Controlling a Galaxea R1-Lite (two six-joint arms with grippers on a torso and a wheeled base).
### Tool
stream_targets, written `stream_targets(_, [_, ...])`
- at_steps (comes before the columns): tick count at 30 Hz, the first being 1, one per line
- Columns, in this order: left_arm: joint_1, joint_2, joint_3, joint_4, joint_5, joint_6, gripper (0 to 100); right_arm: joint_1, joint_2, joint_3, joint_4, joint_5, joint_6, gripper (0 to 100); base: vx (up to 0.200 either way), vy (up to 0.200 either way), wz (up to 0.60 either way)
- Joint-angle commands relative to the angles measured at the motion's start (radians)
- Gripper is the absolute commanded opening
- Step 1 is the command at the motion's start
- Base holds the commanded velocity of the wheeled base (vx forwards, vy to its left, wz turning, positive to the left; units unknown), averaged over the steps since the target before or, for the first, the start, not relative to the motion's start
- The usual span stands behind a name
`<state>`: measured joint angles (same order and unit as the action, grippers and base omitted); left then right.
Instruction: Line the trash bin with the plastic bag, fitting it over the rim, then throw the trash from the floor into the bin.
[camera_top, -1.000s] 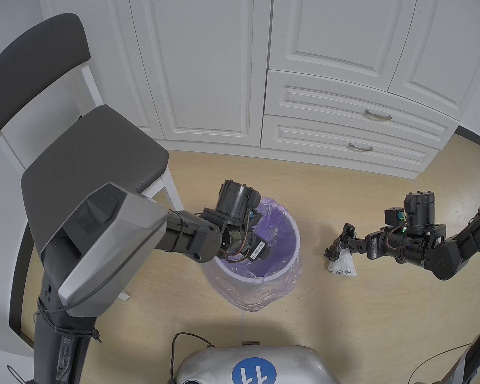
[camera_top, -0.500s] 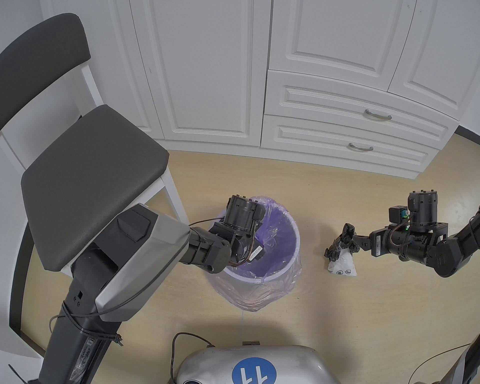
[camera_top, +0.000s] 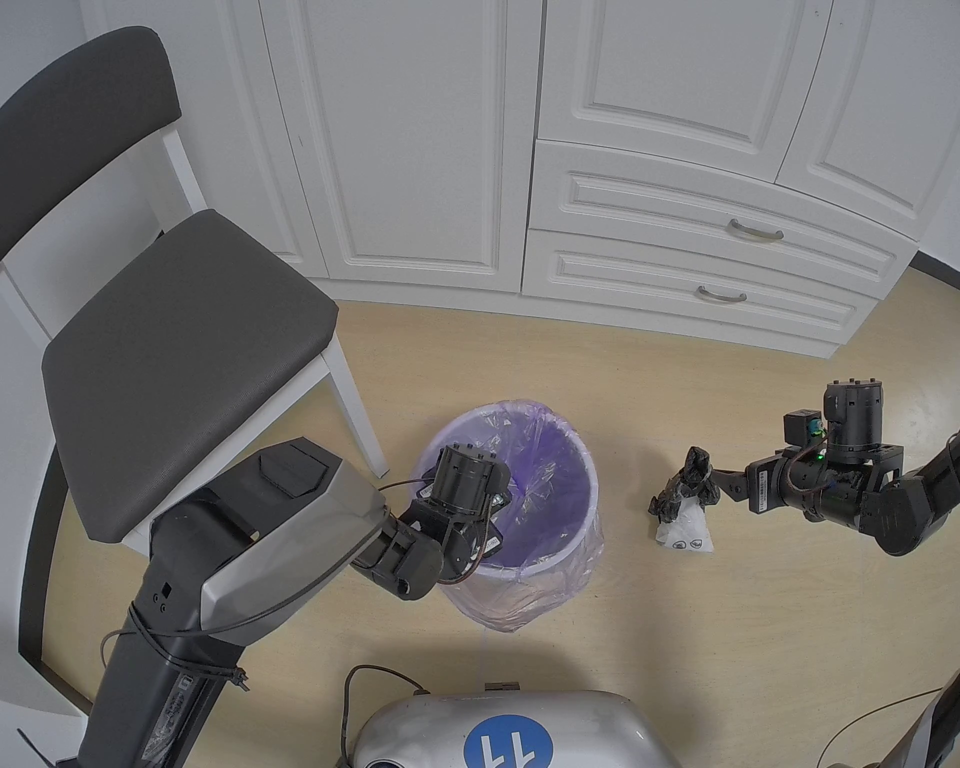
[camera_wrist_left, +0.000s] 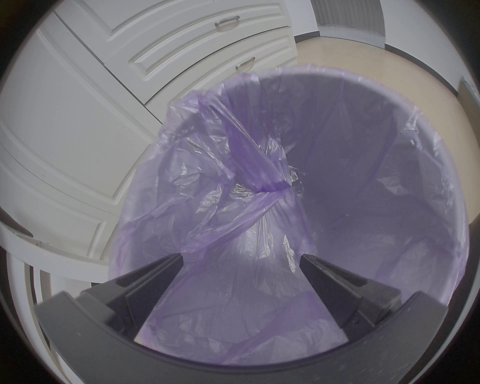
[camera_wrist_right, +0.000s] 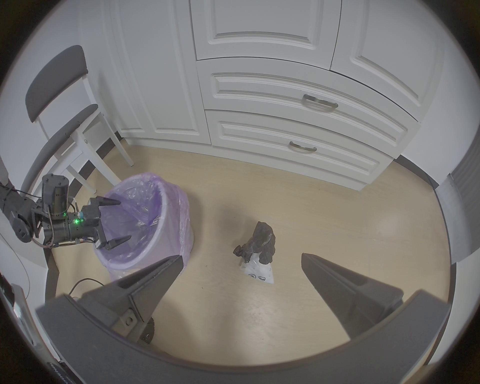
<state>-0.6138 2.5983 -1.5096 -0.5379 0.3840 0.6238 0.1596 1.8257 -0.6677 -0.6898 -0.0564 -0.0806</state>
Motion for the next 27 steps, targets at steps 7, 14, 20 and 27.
stream_targets(7, [0.006, 0.013, -0.072, 0.006, -0.007, -0.009, 100, -0.003, -0.005, 0.0, -0.001, 0.007, -0.005, 100, 0.0, 0.0, 0.0])
stream_targets(14, [-0.003, 0.089, -0.233, 0.035, -0.007, -0.01, 100, -0.003, 0.0, -0.001, -0.001, 0.007, -0.007, 100, 0.0, 0.0, 0.0])
stream_targets(20, [-0.017, 0.171, -0.4, 0.096, -0.007, -0.013, 100, -0.003, 0.004, -0.003, -0.001, 0.007, -0.007, 100, 0.0, 0.0, 0.0])
stream_targets(27, [-0.024, 0.249, -0.49, 0.091, -0.005, -0.052, 100, -0.011, 0.006, -0.006, -0.001, 0.007, -0.007, 100, 0.0, 0.0, 0.0])
